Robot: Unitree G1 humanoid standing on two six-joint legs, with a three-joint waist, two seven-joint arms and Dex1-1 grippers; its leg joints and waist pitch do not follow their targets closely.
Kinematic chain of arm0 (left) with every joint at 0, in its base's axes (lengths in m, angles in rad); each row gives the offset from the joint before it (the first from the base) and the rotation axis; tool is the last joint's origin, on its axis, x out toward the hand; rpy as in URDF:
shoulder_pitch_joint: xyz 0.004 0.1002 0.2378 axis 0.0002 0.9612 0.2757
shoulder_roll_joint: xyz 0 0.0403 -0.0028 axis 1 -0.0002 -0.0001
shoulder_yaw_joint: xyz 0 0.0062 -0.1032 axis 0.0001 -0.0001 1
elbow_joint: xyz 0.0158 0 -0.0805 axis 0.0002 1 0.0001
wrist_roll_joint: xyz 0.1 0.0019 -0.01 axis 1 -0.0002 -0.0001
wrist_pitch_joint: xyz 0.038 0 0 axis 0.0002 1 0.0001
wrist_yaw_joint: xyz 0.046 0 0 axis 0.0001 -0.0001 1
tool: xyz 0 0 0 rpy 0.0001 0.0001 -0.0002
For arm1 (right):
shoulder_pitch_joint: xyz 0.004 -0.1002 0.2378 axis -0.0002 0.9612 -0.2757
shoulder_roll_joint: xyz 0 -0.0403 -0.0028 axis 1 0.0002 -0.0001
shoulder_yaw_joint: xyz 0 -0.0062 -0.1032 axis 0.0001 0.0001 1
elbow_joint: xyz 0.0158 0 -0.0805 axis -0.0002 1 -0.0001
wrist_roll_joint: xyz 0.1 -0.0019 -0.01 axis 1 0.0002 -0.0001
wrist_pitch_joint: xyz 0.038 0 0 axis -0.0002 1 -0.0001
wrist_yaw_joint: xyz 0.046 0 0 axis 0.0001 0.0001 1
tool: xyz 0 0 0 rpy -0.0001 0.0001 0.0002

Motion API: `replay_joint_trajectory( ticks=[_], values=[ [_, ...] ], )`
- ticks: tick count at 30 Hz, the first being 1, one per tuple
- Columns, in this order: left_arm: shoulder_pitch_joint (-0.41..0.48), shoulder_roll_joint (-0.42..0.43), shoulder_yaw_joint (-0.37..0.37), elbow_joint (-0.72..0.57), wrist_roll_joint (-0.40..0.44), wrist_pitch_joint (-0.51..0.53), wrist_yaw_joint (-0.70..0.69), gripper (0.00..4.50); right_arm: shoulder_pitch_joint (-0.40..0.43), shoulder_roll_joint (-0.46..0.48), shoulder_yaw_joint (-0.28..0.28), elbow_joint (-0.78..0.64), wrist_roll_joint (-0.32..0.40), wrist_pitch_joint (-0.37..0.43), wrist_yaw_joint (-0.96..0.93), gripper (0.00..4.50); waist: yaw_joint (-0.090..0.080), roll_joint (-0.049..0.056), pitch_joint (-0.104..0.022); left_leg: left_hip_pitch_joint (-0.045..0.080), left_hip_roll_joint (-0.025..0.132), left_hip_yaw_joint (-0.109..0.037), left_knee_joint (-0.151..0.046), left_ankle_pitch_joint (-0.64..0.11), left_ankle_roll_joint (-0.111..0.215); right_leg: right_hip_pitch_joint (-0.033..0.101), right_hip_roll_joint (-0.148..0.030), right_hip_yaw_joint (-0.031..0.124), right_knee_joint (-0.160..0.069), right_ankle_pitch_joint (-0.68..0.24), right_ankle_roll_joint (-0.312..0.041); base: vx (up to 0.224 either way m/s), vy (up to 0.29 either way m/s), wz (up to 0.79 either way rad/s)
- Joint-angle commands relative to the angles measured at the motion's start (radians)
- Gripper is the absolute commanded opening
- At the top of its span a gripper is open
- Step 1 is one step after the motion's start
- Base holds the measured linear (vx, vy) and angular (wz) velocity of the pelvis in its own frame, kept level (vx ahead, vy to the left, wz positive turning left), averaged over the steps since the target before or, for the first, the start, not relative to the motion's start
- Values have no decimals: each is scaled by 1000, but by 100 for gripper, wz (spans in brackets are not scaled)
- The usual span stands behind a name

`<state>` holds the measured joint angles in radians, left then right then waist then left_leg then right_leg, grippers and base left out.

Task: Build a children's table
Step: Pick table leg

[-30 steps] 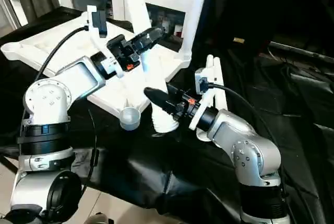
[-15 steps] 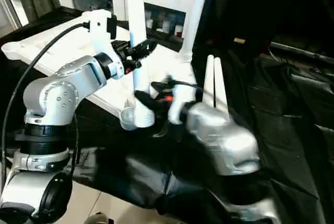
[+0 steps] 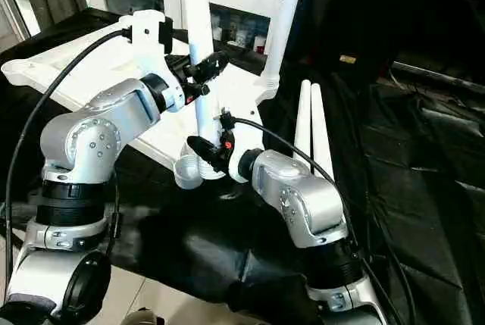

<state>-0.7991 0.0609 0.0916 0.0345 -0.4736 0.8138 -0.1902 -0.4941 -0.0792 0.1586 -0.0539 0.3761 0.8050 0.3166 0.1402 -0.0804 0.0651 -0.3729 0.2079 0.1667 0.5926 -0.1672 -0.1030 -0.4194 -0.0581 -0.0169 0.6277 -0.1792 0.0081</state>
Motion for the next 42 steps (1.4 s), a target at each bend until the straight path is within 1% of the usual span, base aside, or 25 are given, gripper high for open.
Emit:
replay_joint_trajectory(
  ticks=[1, 4, 5, 6, 7, 9, 11, 12, 14, 15, 16, 18, 19, 21, 23, 24, 25, 27, 29, 31, 33, 35, 36, 37, 42],
  values=[
    [-27, -8, 5, -24, -7, -5, 6, 183, -7, -10, -16, 12, -10, 17, 0, 195, -4, 1, -75, 7, 1, 4, -64, -143, -61, 56, -50, 24, -65, -136, -72, 0, 0, 0],
    [-26, -3, 4, -22, -5, -8, 3, 183, -4, -9, -18, 3, 3, 19, 13, 194, -4, -1, -75, 7, 1, 5, -63, -138, -58, 57, -50, 24, -64, -127, -74, 0, 0, 0],
    [-23, 8, -3, -24, -5, -10, -14, 218, -1, -10, -20, -3, 11, 18, 23, 194, -4, 0, -75, 7, 1, 5, -63, -138, -58, 56, -50, 24, -64, -128, -75, 0, 0, 0],
    [-21, 12, -6, -26, -6, -10, -22, 239, -1, -11, -22, -5, 15, 18, 27, 194, -4, 1, -75, 7, 0, 5, -64, -140, -57, 56, -50, 24, -65, -132, -74, 0, 0, 0],
    [-16, 11, 1, -33, -41, 3, -59, 253, 1, -13, -26, -9, 26, 15, 40, 193, -3, 0, -75, 9, 0, 5, -64, -144, -57, 56, -51, 24, -66, -140, -77, 0, 0, 0],
    [-1, 27, -6, -59, -83, 29, -122, 262, 6, -25, -39, -22, 57, 10, 84, 193, -2, 0, -76, 9, 2, 5, -63, -147, -57, 56, -52, 24, -62, -138, -87, 0, 0, 0],
    [10, 40, -1, -62, -108, 44, -160, 280, 18, -54, -56, -55, 120, -7, 183, 193, -2, -1, -75, 9, 3, 6, -63, -145, -50, 57, -50, 23, -61, -121, -94, 0, 0, 0],
    [18, 49, 6, -59, -137, 63, -198, 289, 27, -74, -66, -77, 158, -7, 240, 193, -1, -4, -75, 10, 2, 7, -62, -147, -42, 58, -50, 23, -62, -115, -97, 0, 0, 0],
    [32, 70, 3, -61, -173, 75, -271, 294, 35, -91, -93, -94, 215, 8, 301, 193, 2, -4, -74, 8, 1, 7, -62, -146, -34, 59, -51, 23, -63, -125, -103, 0, 0, 0],
    [38, 83, -3, -63, -187, 76, -310, 298, 37, -95, -113, -96, 246, 23, 324, 193, 1, -5, -74, 8, 1, 8, -62, -147, -30, 59, -52, 23, -64, -139, -106, 0, 0, 0],
    [41, 91, -1, -62, -209, 83, -347, 300, 38, -112, -125, -94, 263, 23, 357, 193, 2, -5, -74, 7, 1, 7, -62, -148, -29, 58, -51, 23, -64, -146, -107, 0, 0, 0],
    [42, 105, 4, -60, -243, 95, -401, 300, 42, -147, -126, -95, 282, 28, 418, 193, 3, -3, -74, 9, 2, 7, -63, -153, -32, 56, -52, 22, -66, -171, -111, 0, 0, 0],
    [42, 110, 7, -59, -256, 102, -419, 300, 43, -161, -123, -96, 284, 28, 438, 193, 3, -4, -73, 8, 2, 7, -63, -152, -34, 58, -52, 22, -67, -168, -115, 0, 0, 0],
    [43, 127, -1, -59, -267, 110, -451, 300, 42, -186, -120, -91, 287, 32, 468, 193, 3, 0, -72, 9, 3, 6, -64, -160, -38, 56, -53, 22, -68, -183, -116, 0, 0, 0],
    [47, 146, -19, -53, -263, 103, -488, 271, 38, -219, -120, -75, 296, 36, 500, 193, 3, -2, -74, 10, 4, 6, -63, -159, -38, 58, -53, 23, -68, -184, -118, 0, 0, 0],
    [47, 148, -21, -49, -263, 102, -495, 264, 37, -228, -119, -71, 299, 37, 509, 193, 4, 3, -73, 10, 3, 5, -64, -160, -39, 57, -53, 23, -68, -184, -120, 0, 0, 0],
    [47, 148, -19, -44, -266, 101, -499, 264, 36, -236, -118, -69, 301, 38, 518, 193, 4, -1, -74, 10, 3, 6, -63, -158, -38, 59, -52, 23, -69, -183, -121, 0, 0, 0],
    [43, 146, -13, -33, -274, 103, -503, 251, 34, -249, -114, -66, 301, 37, 533, 193, 4, 1, -75, 11, 4, 7, -62, -156, -40, 58, -53, 23, -68, -176, -131, 0, 0, 0],
    [38, 142, -7, -23, -277, 98, -500, 225, 32, -257, -110, -65, 299, 36, 542, 193, 4, 0, -75, 9, 3, 7, -62, -152, -38, 59, -52, 22, -67, -174, -135, 0, 0, 0],
    [34, 139, -4, -12, -277, 99, -494, 222, 33, -262, -107, -67, 295, 36, 548, 193, 5, -1, -76, 9, 4, 6, -61, -143, -37, 61, -52, 22, -65, -157, -141, 0, 0, 0],
    [32, 138, -4, -6, -275, 96, -496, 195, 35, -267, -103, -70, 294, 34, 552, 193, 5, -1, -76, 10, 4, 6, -61, -147, -37, 60, -52, 21, -66, -161, -144, 0, 0, 0],
    [32, 137, -3, -5, -276, 96, -497, 191, 36, -269, -101, -71, 294, 34, 552, 193, 4, -1, -77, 9, 4, 6, -61, -144, -37, 61, -52, 21, -65, -155, -146, 0, 0, 0],
    [32, 135, -1, -4, -278, 96, -497, 191, 37, -273, -98, -73, 294, 33, 554, 193, 5, 1, -76, 9, 4, 6, -61, -144, -37, 61, -52, 21, -65, -155, -147, 0, 0, 0],
    [32, 133, 1, -3, -280, 96, -498, 188, 37, -274, -97, -74, 293, 33, 555, 193, 4, -1, -76, 9, 4, 7, -60, -144, -36, 61, -52, 21, -66, -154, -147, 0, 0, 0],
    [30, 143, -9, 4, -275, 86, -510, 187, 36, -279, -89, -77, 281, 23, 562, 193, 4, -1, -76, 10, 4, 6, -61, -150, -35, 60, -52, 22, -67, -168, -146, 0, 0, 0]
  ],
)
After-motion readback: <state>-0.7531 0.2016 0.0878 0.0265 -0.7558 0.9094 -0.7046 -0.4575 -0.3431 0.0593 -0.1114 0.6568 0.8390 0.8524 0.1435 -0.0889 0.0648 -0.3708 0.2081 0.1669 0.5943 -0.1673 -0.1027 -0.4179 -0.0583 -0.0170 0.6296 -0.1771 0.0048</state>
